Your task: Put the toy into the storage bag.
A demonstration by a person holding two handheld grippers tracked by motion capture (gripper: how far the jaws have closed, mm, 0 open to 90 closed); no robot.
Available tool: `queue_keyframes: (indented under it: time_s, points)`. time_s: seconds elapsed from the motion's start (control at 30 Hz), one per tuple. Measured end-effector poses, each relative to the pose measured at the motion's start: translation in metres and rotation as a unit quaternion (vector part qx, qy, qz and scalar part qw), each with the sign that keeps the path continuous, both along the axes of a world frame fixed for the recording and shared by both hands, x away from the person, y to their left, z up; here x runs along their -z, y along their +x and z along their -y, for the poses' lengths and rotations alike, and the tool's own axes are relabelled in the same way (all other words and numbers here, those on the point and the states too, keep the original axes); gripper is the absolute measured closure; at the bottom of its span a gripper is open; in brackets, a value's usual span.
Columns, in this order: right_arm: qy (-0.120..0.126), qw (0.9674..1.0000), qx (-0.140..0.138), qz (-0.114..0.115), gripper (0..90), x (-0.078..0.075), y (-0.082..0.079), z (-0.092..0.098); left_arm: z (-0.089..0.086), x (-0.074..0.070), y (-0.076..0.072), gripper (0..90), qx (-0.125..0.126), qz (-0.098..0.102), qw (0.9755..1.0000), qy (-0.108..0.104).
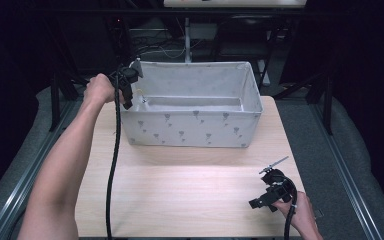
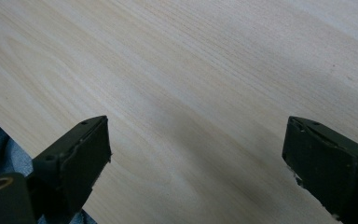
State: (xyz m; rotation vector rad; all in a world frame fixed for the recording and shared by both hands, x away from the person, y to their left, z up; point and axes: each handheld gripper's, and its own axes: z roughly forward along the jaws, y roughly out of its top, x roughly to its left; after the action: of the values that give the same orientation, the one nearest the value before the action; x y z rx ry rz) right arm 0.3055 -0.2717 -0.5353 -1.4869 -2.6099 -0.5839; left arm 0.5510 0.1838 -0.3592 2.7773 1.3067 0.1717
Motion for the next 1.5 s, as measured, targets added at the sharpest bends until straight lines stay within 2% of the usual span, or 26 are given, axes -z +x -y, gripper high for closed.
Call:
queue_keyframes:
  time_s: [0.13,0.37,0.57,0.6,0.63,0.77,0.87,0.97,1.1,1.23,1.3,1.4,1.5]
  points:
    - [0.000,1.0000,0.000,-0.001,7.5,0.000,0.000,0.000,-0.003,-0.005,-0.001,79.1,-0.002,0.004,0.9998,-0.017]
    - [-0.002,1.0000,-0.004,-0.003,7.5,0.000,0.001,0.000,-0.006,-0.023,-0.007,59.1,-0.008,0.031,0.9985,-0.044]
    - [0.000,1.0000,-0.002,-0.003,7.5,0.000,0.001,-0.001,-0.009,-0.039,-0.019,43.2,-0.009,0.056,0.9968,-0.057]
    - [0.005,0.9999,0.010,0.003,7.4,0.001,-0.001,-0.002,-0.010,-0.041,-0.021,40.1,-0.012,0.057,0.9965,-0.059]
    - [-0.003,1.0000,0.006,0.005,7.4,0.001,0.000,-0.001,-0.011,-0.043,-0.023,36.1,-0.012,0.057,0.9963,-0.063]
    - [-0.005,1.0000,-0.007,-0.005,7.4,0.000,0.001,-0.001,-0.018,-0.051,-0.034,24.8,-0.010,0.060,0.9952,-0.077]
    - [0.000,1.0000,-0.001,-0.003,7.4,0.000,0.001,-0.001,-0.022,-0.057,-0.042,19.1,-0.007,0.066,0.9944,-0.082]
    - [-0.008,1.0000,-0.004,-0.002,7.4,-0.001,0.001,-0.001,-0.027,-0.062,-0.051,15.7,-0.005,0.068,0.9941,-0.085]
    - [-0.007,1.0000,-0.004,-0.002,7.4,-0.001,0.001,-0.001,-0.032,-0.065,-0.064,15.1,-0.002,0.074,0.9934,-0.087]
    - [-0.007,1.0000,-0.005,0.000,7.4,0.000,0.001,-0.001,-0.034,-0.067,-0.077,14.5,0.012,0.077,0.9931,-0.088]
    - [0.002,1.0000,-0.003,-0.002,7.4,0.000,0.001,-0.001,-0.035,-0.066,-0.084,14.3,0.016,0.081,0.9927,-0.088]
    - [-0.017,0.9998,-0.012,-0.003,7.4,-0.001,0.002,0.000,-0.035,-0.064,-0.096,13.6,0.024,0.086,0.9918,-0.091]
    - [-0.012,0.9999,-0.008,-0.001,7.4,-0.001,0.001,0.000,-0.036,-0.061,-0.109,13.2,0.031,0.090,0.9917,-0.086]
